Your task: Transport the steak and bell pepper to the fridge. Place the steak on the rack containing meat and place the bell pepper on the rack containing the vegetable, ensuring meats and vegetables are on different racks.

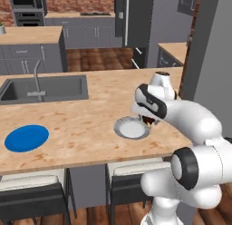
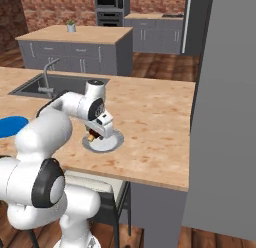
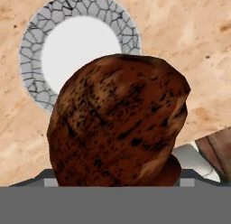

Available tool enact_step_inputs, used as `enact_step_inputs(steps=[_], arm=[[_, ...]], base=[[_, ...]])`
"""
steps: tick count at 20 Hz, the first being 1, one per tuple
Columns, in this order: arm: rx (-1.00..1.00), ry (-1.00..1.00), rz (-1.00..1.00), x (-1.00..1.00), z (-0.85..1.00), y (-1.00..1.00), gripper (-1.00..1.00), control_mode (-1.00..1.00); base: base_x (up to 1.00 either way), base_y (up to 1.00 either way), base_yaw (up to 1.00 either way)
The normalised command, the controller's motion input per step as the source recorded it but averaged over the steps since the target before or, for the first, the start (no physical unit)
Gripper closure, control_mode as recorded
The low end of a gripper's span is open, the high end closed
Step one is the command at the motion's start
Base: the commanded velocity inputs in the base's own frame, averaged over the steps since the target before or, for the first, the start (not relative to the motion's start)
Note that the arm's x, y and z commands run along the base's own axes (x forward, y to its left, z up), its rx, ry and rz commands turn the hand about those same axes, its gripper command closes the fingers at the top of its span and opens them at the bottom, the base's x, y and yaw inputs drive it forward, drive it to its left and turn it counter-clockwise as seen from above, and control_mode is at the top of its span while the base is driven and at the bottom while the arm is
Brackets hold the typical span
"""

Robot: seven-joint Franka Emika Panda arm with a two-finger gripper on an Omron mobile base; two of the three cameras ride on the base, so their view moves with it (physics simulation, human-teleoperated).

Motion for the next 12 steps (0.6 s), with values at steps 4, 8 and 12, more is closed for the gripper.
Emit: enact_step_inputs(steps=[4, 8, 12], arm=[[-0.17, -0.59, 0.19, -0.62, 0.18, -0.02, 1.00, -1.00], [0.00, -0.34, 0.07, -0.44, 0.34, 0.00, 1.00, -1.00], [-0.10, -0.16, 0.11, -0.54, 0.54, 0.00, 1.00, -1.00]], base=[[0.00, 0.00, 0.00], [0.00, 0.00, 0.00], [0.00, 0.00, 0.00]])
